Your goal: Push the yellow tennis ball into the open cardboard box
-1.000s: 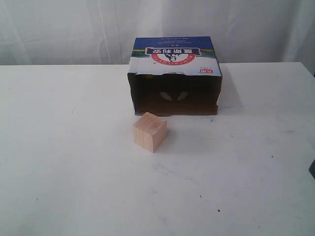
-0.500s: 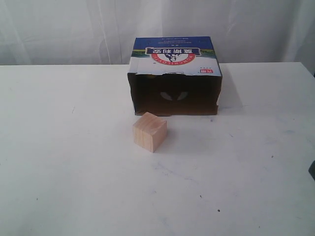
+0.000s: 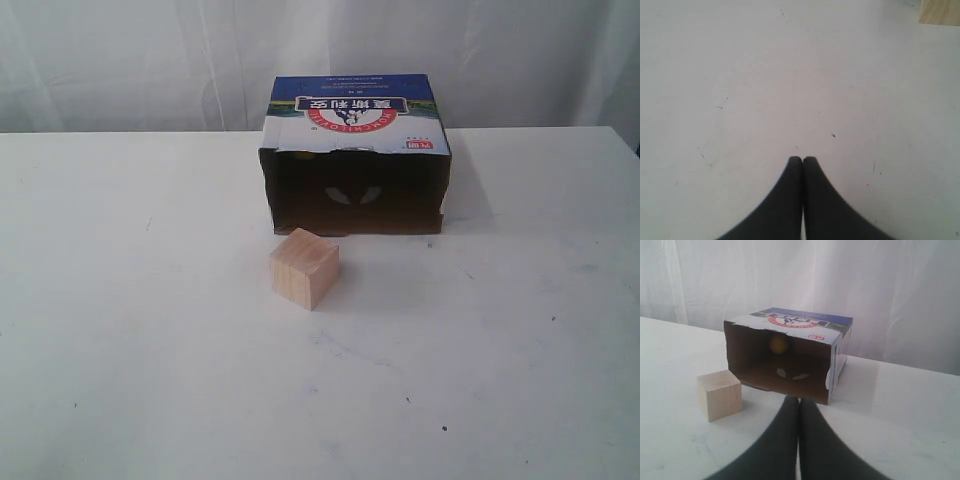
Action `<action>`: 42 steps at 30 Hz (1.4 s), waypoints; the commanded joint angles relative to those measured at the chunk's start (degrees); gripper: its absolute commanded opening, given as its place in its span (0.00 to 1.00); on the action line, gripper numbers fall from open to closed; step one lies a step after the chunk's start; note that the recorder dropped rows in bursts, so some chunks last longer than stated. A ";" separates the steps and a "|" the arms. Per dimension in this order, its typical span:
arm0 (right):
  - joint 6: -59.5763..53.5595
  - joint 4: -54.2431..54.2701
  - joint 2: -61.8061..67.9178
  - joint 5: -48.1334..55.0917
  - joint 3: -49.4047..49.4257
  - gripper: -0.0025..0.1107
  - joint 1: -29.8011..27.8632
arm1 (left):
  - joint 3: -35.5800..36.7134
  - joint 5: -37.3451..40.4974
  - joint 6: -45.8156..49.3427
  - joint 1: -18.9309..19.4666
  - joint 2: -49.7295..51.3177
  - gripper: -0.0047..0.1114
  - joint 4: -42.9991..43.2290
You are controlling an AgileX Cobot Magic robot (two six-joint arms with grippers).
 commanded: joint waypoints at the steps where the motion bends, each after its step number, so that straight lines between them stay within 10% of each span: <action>1: -0.64 0.61 -0.38 1.37 0.33 0.02 -0.40 | 0.24 1.00 0.13 -0.29 -0.29 0.04 0.02; 42: -0.67 1.41 -0.38 1.37 0.33 0.02 -0.40 | 0.24 1.00 0.13 -0.29 -0.29 0.04 0.13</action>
